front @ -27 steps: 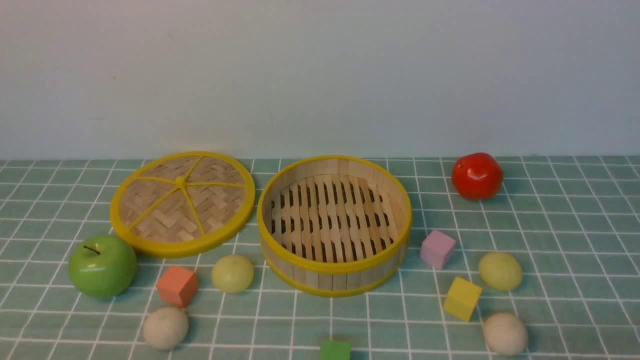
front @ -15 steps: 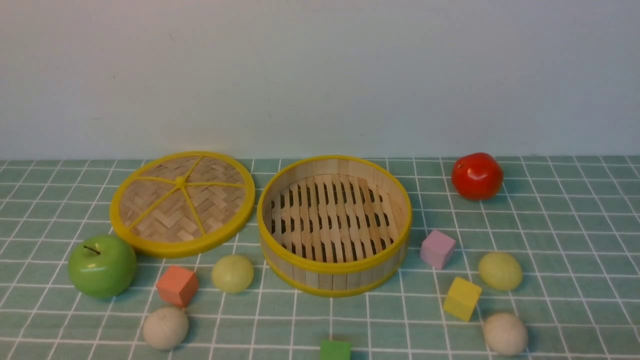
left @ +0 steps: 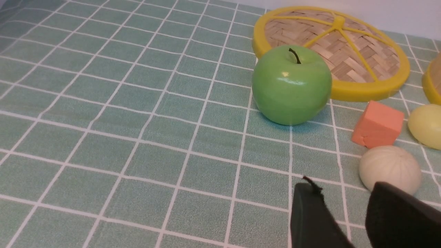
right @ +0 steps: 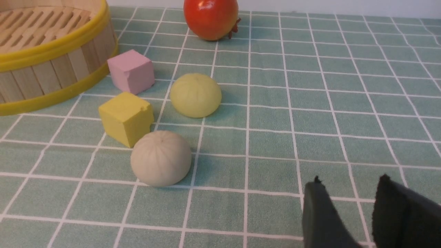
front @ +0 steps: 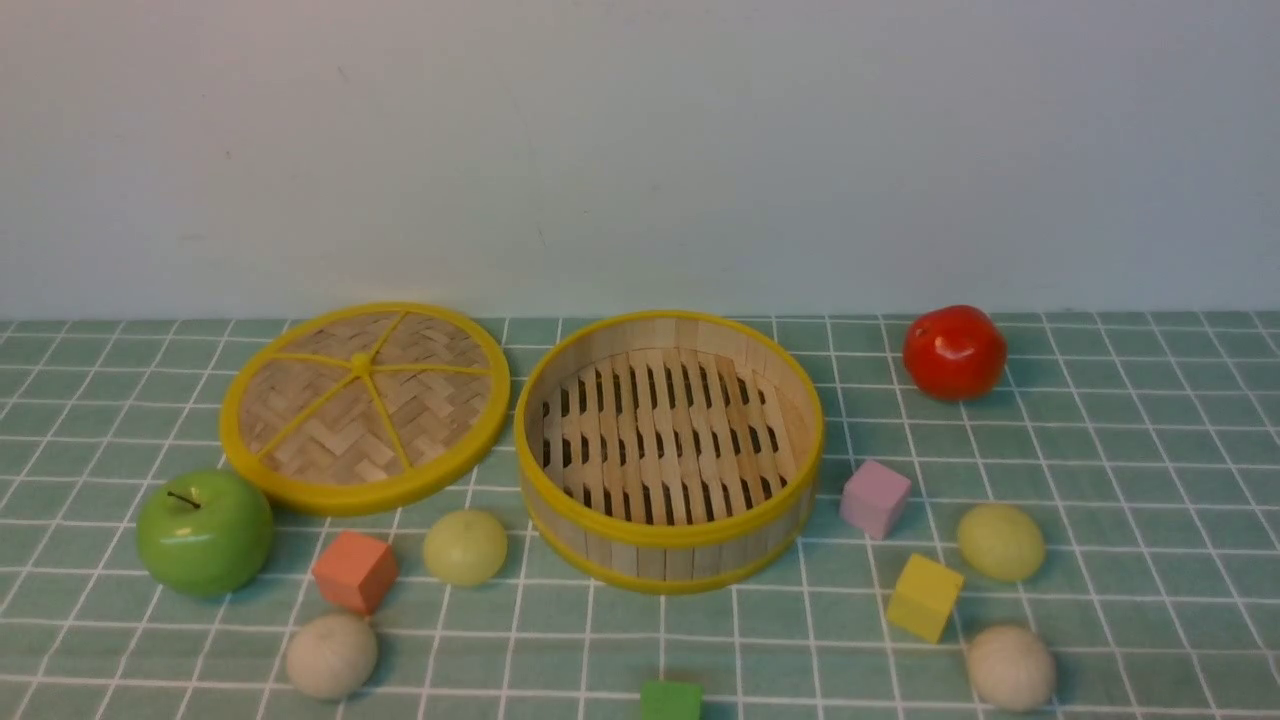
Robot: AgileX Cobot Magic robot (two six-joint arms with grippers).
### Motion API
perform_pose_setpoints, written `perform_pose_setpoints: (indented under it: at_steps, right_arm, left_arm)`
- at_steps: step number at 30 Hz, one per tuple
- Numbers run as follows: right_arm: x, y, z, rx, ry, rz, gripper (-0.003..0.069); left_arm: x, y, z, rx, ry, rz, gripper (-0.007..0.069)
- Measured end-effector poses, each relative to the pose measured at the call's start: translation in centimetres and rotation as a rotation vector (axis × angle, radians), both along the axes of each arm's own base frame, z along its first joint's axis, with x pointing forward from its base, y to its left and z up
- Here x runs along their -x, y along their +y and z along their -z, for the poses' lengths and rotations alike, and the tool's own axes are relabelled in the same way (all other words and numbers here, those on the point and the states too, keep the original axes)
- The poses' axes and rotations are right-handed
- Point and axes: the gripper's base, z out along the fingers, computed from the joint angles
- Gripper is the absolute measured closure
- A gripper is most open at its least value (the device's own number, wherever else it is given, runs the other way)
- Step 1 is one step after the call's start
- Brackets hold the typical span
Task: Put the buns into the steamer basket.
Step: Use the left arm to grab a steamed stuffed bun
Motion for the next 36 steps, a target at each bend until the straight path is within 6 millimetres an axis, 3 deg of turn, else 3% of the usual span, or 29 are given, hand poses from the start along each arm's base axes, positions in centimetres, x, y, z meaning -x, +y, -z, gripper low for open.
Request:
perform_pose_setpoints:
  at_steps: [25, 28, 34, 36]
  right_arm:
    - [0.0, 0.0, 0.0, 0.001, 0.000, 0.000, 0.0419]
    - [0.0, 0.0, 0.0, 0.001, 0.000, 0.000, 0.0419]
    - [0.0, 0.0, 0.0, 0.001, 0.000, 0.000, 0.0419]
    - [0.0, 0.0, 0.0, 0.001, 0.000, 0.000, 0.0419]
  left_arm:
    - [0.0, 0.1, -0.1, -0.037, -0.006, -0.001, 0.0386]
    - [-0.1, 0.0, -0.5, -0.032, -0.050, 0.012, 0.0386]
    - [-0.4, -0.8, -2.9, 0.064, -0.328, 0.086, 0.0386]
    - [-0.2, -1.2, -4.6, 0.167, -0.506, 0.122, 0.0386]
